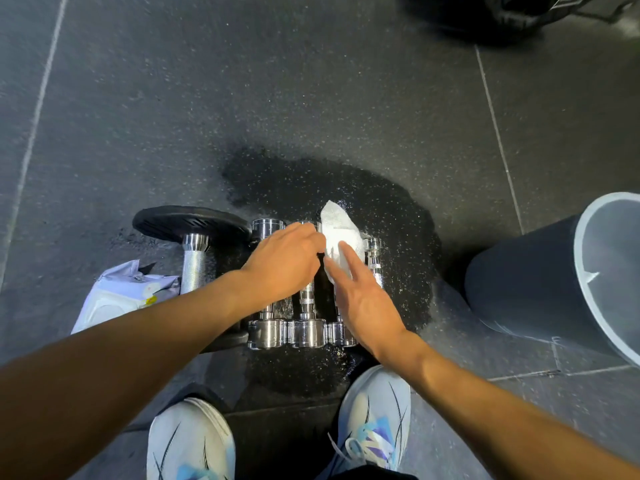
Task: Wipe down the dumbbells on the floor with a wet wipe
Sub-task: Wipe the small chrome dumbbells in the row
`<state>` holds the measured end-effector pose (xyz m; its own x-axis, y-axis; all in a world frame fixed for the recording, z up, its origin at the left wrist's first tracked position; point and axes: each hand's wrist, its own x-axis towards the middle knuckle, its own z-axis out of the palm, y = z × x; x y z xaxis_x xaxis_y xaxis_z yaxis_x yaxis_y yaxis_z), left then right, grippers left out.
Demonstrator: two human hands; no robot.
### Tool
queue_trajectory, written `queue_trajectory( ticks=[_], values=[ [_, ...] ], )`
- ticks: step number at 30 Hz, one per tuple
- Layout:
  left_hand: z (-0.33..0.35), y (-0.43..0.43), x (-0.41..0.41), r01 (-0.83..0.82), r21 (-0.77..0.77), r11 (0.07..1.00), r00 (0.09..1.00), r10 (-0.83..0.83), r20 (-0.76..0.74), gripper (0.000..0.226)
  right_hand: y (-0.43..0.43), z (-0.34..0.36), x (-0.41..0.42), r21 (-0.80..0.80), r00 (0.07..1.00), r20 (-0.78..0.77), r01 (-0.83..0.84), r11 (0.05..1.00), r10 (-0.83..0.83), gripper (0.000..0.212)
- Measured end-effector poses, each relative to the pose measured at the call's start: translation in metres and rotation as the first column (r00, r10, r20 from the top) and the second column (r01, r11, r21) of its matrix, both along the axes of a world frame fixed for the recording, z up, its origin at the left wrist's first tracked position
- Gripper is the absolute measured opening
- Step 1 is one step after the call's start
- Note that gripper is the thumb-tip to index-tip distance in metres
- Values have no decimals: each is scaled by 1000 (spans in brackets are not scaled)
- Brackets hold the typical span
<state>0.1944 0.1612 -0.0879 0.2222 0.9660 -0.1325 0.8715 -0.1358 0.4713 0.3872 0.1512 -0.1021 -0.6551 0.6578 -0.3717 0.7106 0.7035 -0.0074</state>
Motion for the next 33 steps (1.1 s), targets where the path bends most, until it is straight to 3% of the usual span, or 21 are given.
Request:
queue_trajectory(
  ticks=[2, 4, 7, 11, 15, 18, 25, 27, 33],
  values=[
    [0, 1, 0, -37, 26, 999, 999, 37, 7, 18, 12, -4, 5, 41, 956, -293, 45, 998, -31, 59],
    [0, 1, 2, -63, 28, 998, 998, 63, 11, 18, 31, -8, 4, 69, 937, -344, -30, 997, 52, 53],
    [1, 0, 3, -73, 26, 997, 997, 72, 14, 25, 57, -9, 1, 13, 892, -449, -48, 999, 49, 45],
    [3, -1, 0, -62, -5, 998, 998, 62, 24, 30, 52, -5, 5, -125, 798, -568, 160, 979, -203, 45],
    [2, 0, -1, -67, -19, 998, 997, 68, 38, 32, 26, -14, 2, -301, 671, -538, 414, 859, -511, 26],
    [2, -1, 1, -66, -32, 997, 997, 67, 38, 33, 19, -12, 2, -444, 611, -403, 521, 729, -681, 20],
    [3, 1, -3, -134, -82, 988, 986, 142, 92, 32, 18, -5, 7, -473, 713, -78, 589, 655, -697, 38],
    [2, 2, -4, -176, -113, 978, 976, 188, 112, 31, 26, -3, 4, -501, 703, -44, 600, 624, -710, 40],
    [0, 5, -8, -290, -161, 943, 922, 321, 215, 24, 33, -1, -14, -614, 442, -160, 656, 440, -883, 26]
  ],
)
